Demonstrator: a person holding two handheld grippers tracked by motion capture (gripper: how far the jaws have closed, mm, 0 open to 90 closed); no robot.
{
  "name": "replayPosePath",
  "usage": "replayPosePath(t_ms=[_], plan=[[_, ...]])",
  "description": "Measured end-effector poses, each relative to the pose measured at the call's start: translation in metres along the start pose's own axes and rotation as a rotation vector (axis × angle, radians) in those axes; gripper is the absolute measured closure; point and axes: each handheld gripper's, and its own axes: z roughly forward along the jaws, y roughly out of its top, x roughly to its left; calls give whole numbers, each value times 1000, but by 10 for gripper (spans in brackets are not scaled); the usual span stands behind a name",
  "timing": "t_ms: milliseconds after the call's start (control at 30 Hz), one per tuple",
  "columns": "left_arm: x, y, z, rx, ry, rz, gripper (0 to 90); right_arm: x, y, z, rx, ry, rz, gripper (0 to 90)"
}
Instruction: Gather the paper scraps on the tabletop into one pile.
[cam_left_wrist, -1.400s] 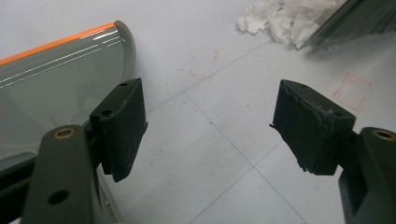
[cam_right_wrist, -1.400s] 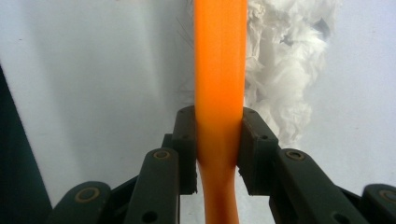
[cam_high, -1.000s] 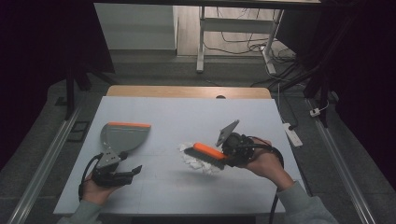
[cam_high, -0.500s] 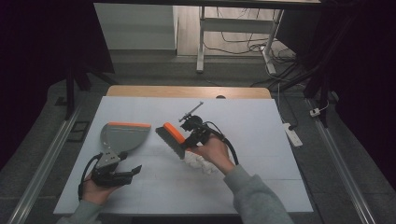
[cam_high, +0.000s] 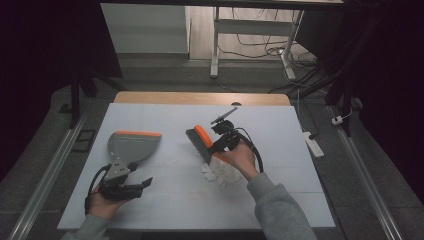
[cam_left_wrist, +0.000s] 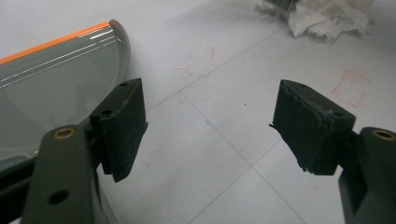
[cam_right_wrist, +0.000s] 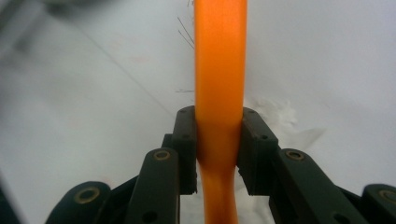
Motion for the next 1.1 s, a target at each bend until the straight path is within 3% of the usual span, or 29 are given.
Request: replayPosePath(t_ms=[133, 233, 367, 667, 933, 1100], plan=[[1, 0, 1, 4, 4, -1, 263, 12, 0, -21, -93, 32, -86, 709], [2, 0, 1, 5, 8, -6, 263, 15, -2, -32, -135, 43, -113, 709], [4, 0, 0, -2, 10, -12, 263, 8, -14, -49, -173, 18, -129, 709], [3, 0, 0, -3, 6, -11, 263, -22, -70, -77, -225, -49, -128, 709], [2, 1, 3, 6, 6, -12, 263, -35, -123, -98, -272, -133, -160, 709], [2, 1, 3, 6, 5, -10, 263, -45, -155, -104, -302, -168, -145, 709]])
